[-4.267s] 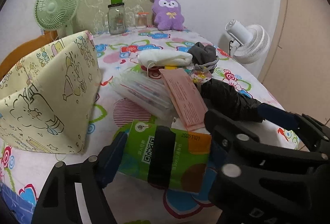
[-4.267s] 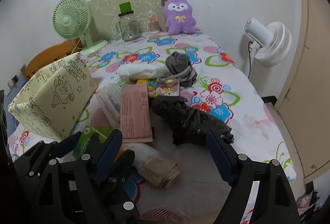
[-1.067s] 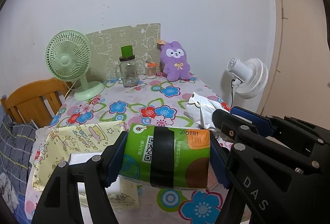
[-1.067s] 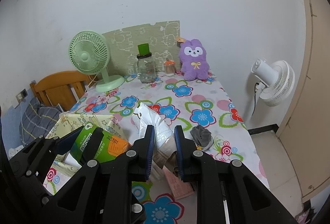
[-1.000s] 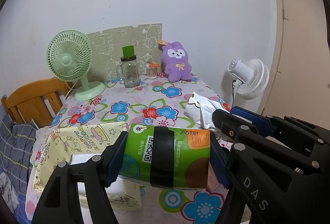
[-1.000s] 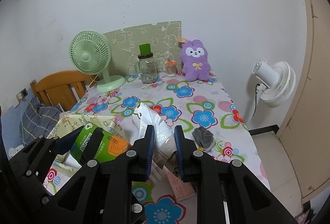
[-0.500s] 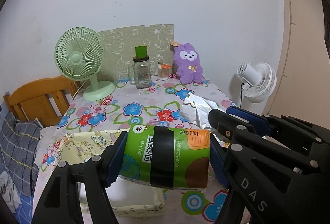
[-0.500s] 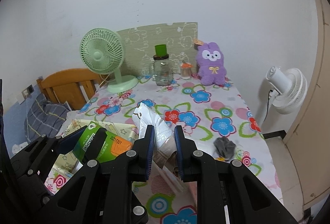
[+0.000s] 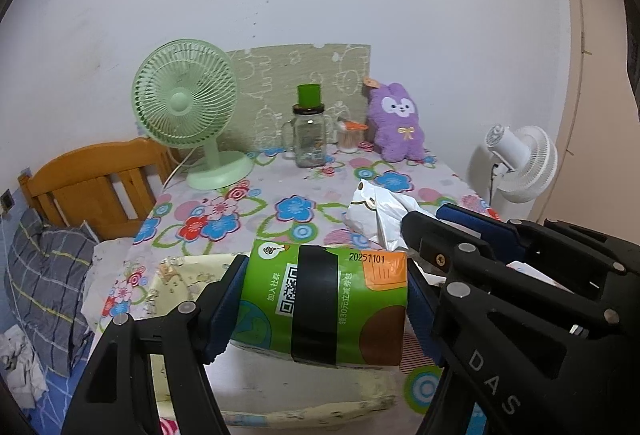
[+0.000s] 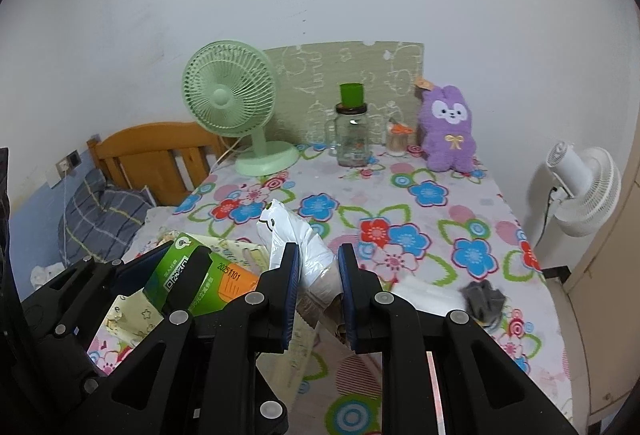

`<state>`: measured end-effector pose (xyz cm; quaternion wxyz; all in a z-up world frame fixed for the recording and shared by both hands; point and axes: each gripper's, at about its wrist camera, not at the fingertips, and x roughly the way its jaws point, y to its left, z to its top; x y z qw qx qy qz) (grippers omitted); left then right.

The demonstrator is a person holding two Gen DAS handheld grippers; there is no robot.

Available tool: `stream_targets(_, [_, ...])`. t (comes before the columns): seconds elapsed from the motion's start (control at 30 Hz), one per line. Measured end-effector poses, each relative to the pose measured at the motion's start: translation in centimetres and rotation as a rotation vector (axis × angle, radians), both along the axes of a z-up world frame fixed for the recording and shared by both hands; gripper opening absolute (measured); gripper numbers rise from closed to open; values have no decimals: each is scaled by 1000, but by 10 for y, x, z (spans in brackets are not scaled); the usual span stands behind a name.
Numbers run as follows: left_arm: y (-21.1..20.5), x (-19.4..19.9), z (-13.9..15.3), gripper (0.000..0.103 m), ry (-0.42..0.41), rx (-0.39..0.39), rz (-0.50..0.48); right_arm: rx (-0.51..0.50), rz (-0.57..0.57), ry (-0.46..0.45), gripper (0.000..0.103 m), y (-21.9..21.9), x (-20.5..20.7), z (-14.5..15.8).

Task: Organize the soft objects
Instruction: 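Carry the tissue pack in the left tool and the white bag in the right tool toward the fabric box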

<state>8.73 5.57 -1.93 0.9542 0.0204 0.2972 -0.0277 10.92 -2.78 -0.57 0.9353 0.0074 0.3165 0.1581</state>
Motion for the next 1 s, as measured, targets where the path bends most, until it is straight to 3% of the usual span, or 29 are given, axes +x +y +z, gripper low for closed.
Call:
stream_targets(0.63, [56,15,-29,75,84,32,111,5,123,72,22,61,23,-28])
stream_targets(1.0, [79,34,-59,76,187,36,138,-3,200,155,22,90,40,-56])
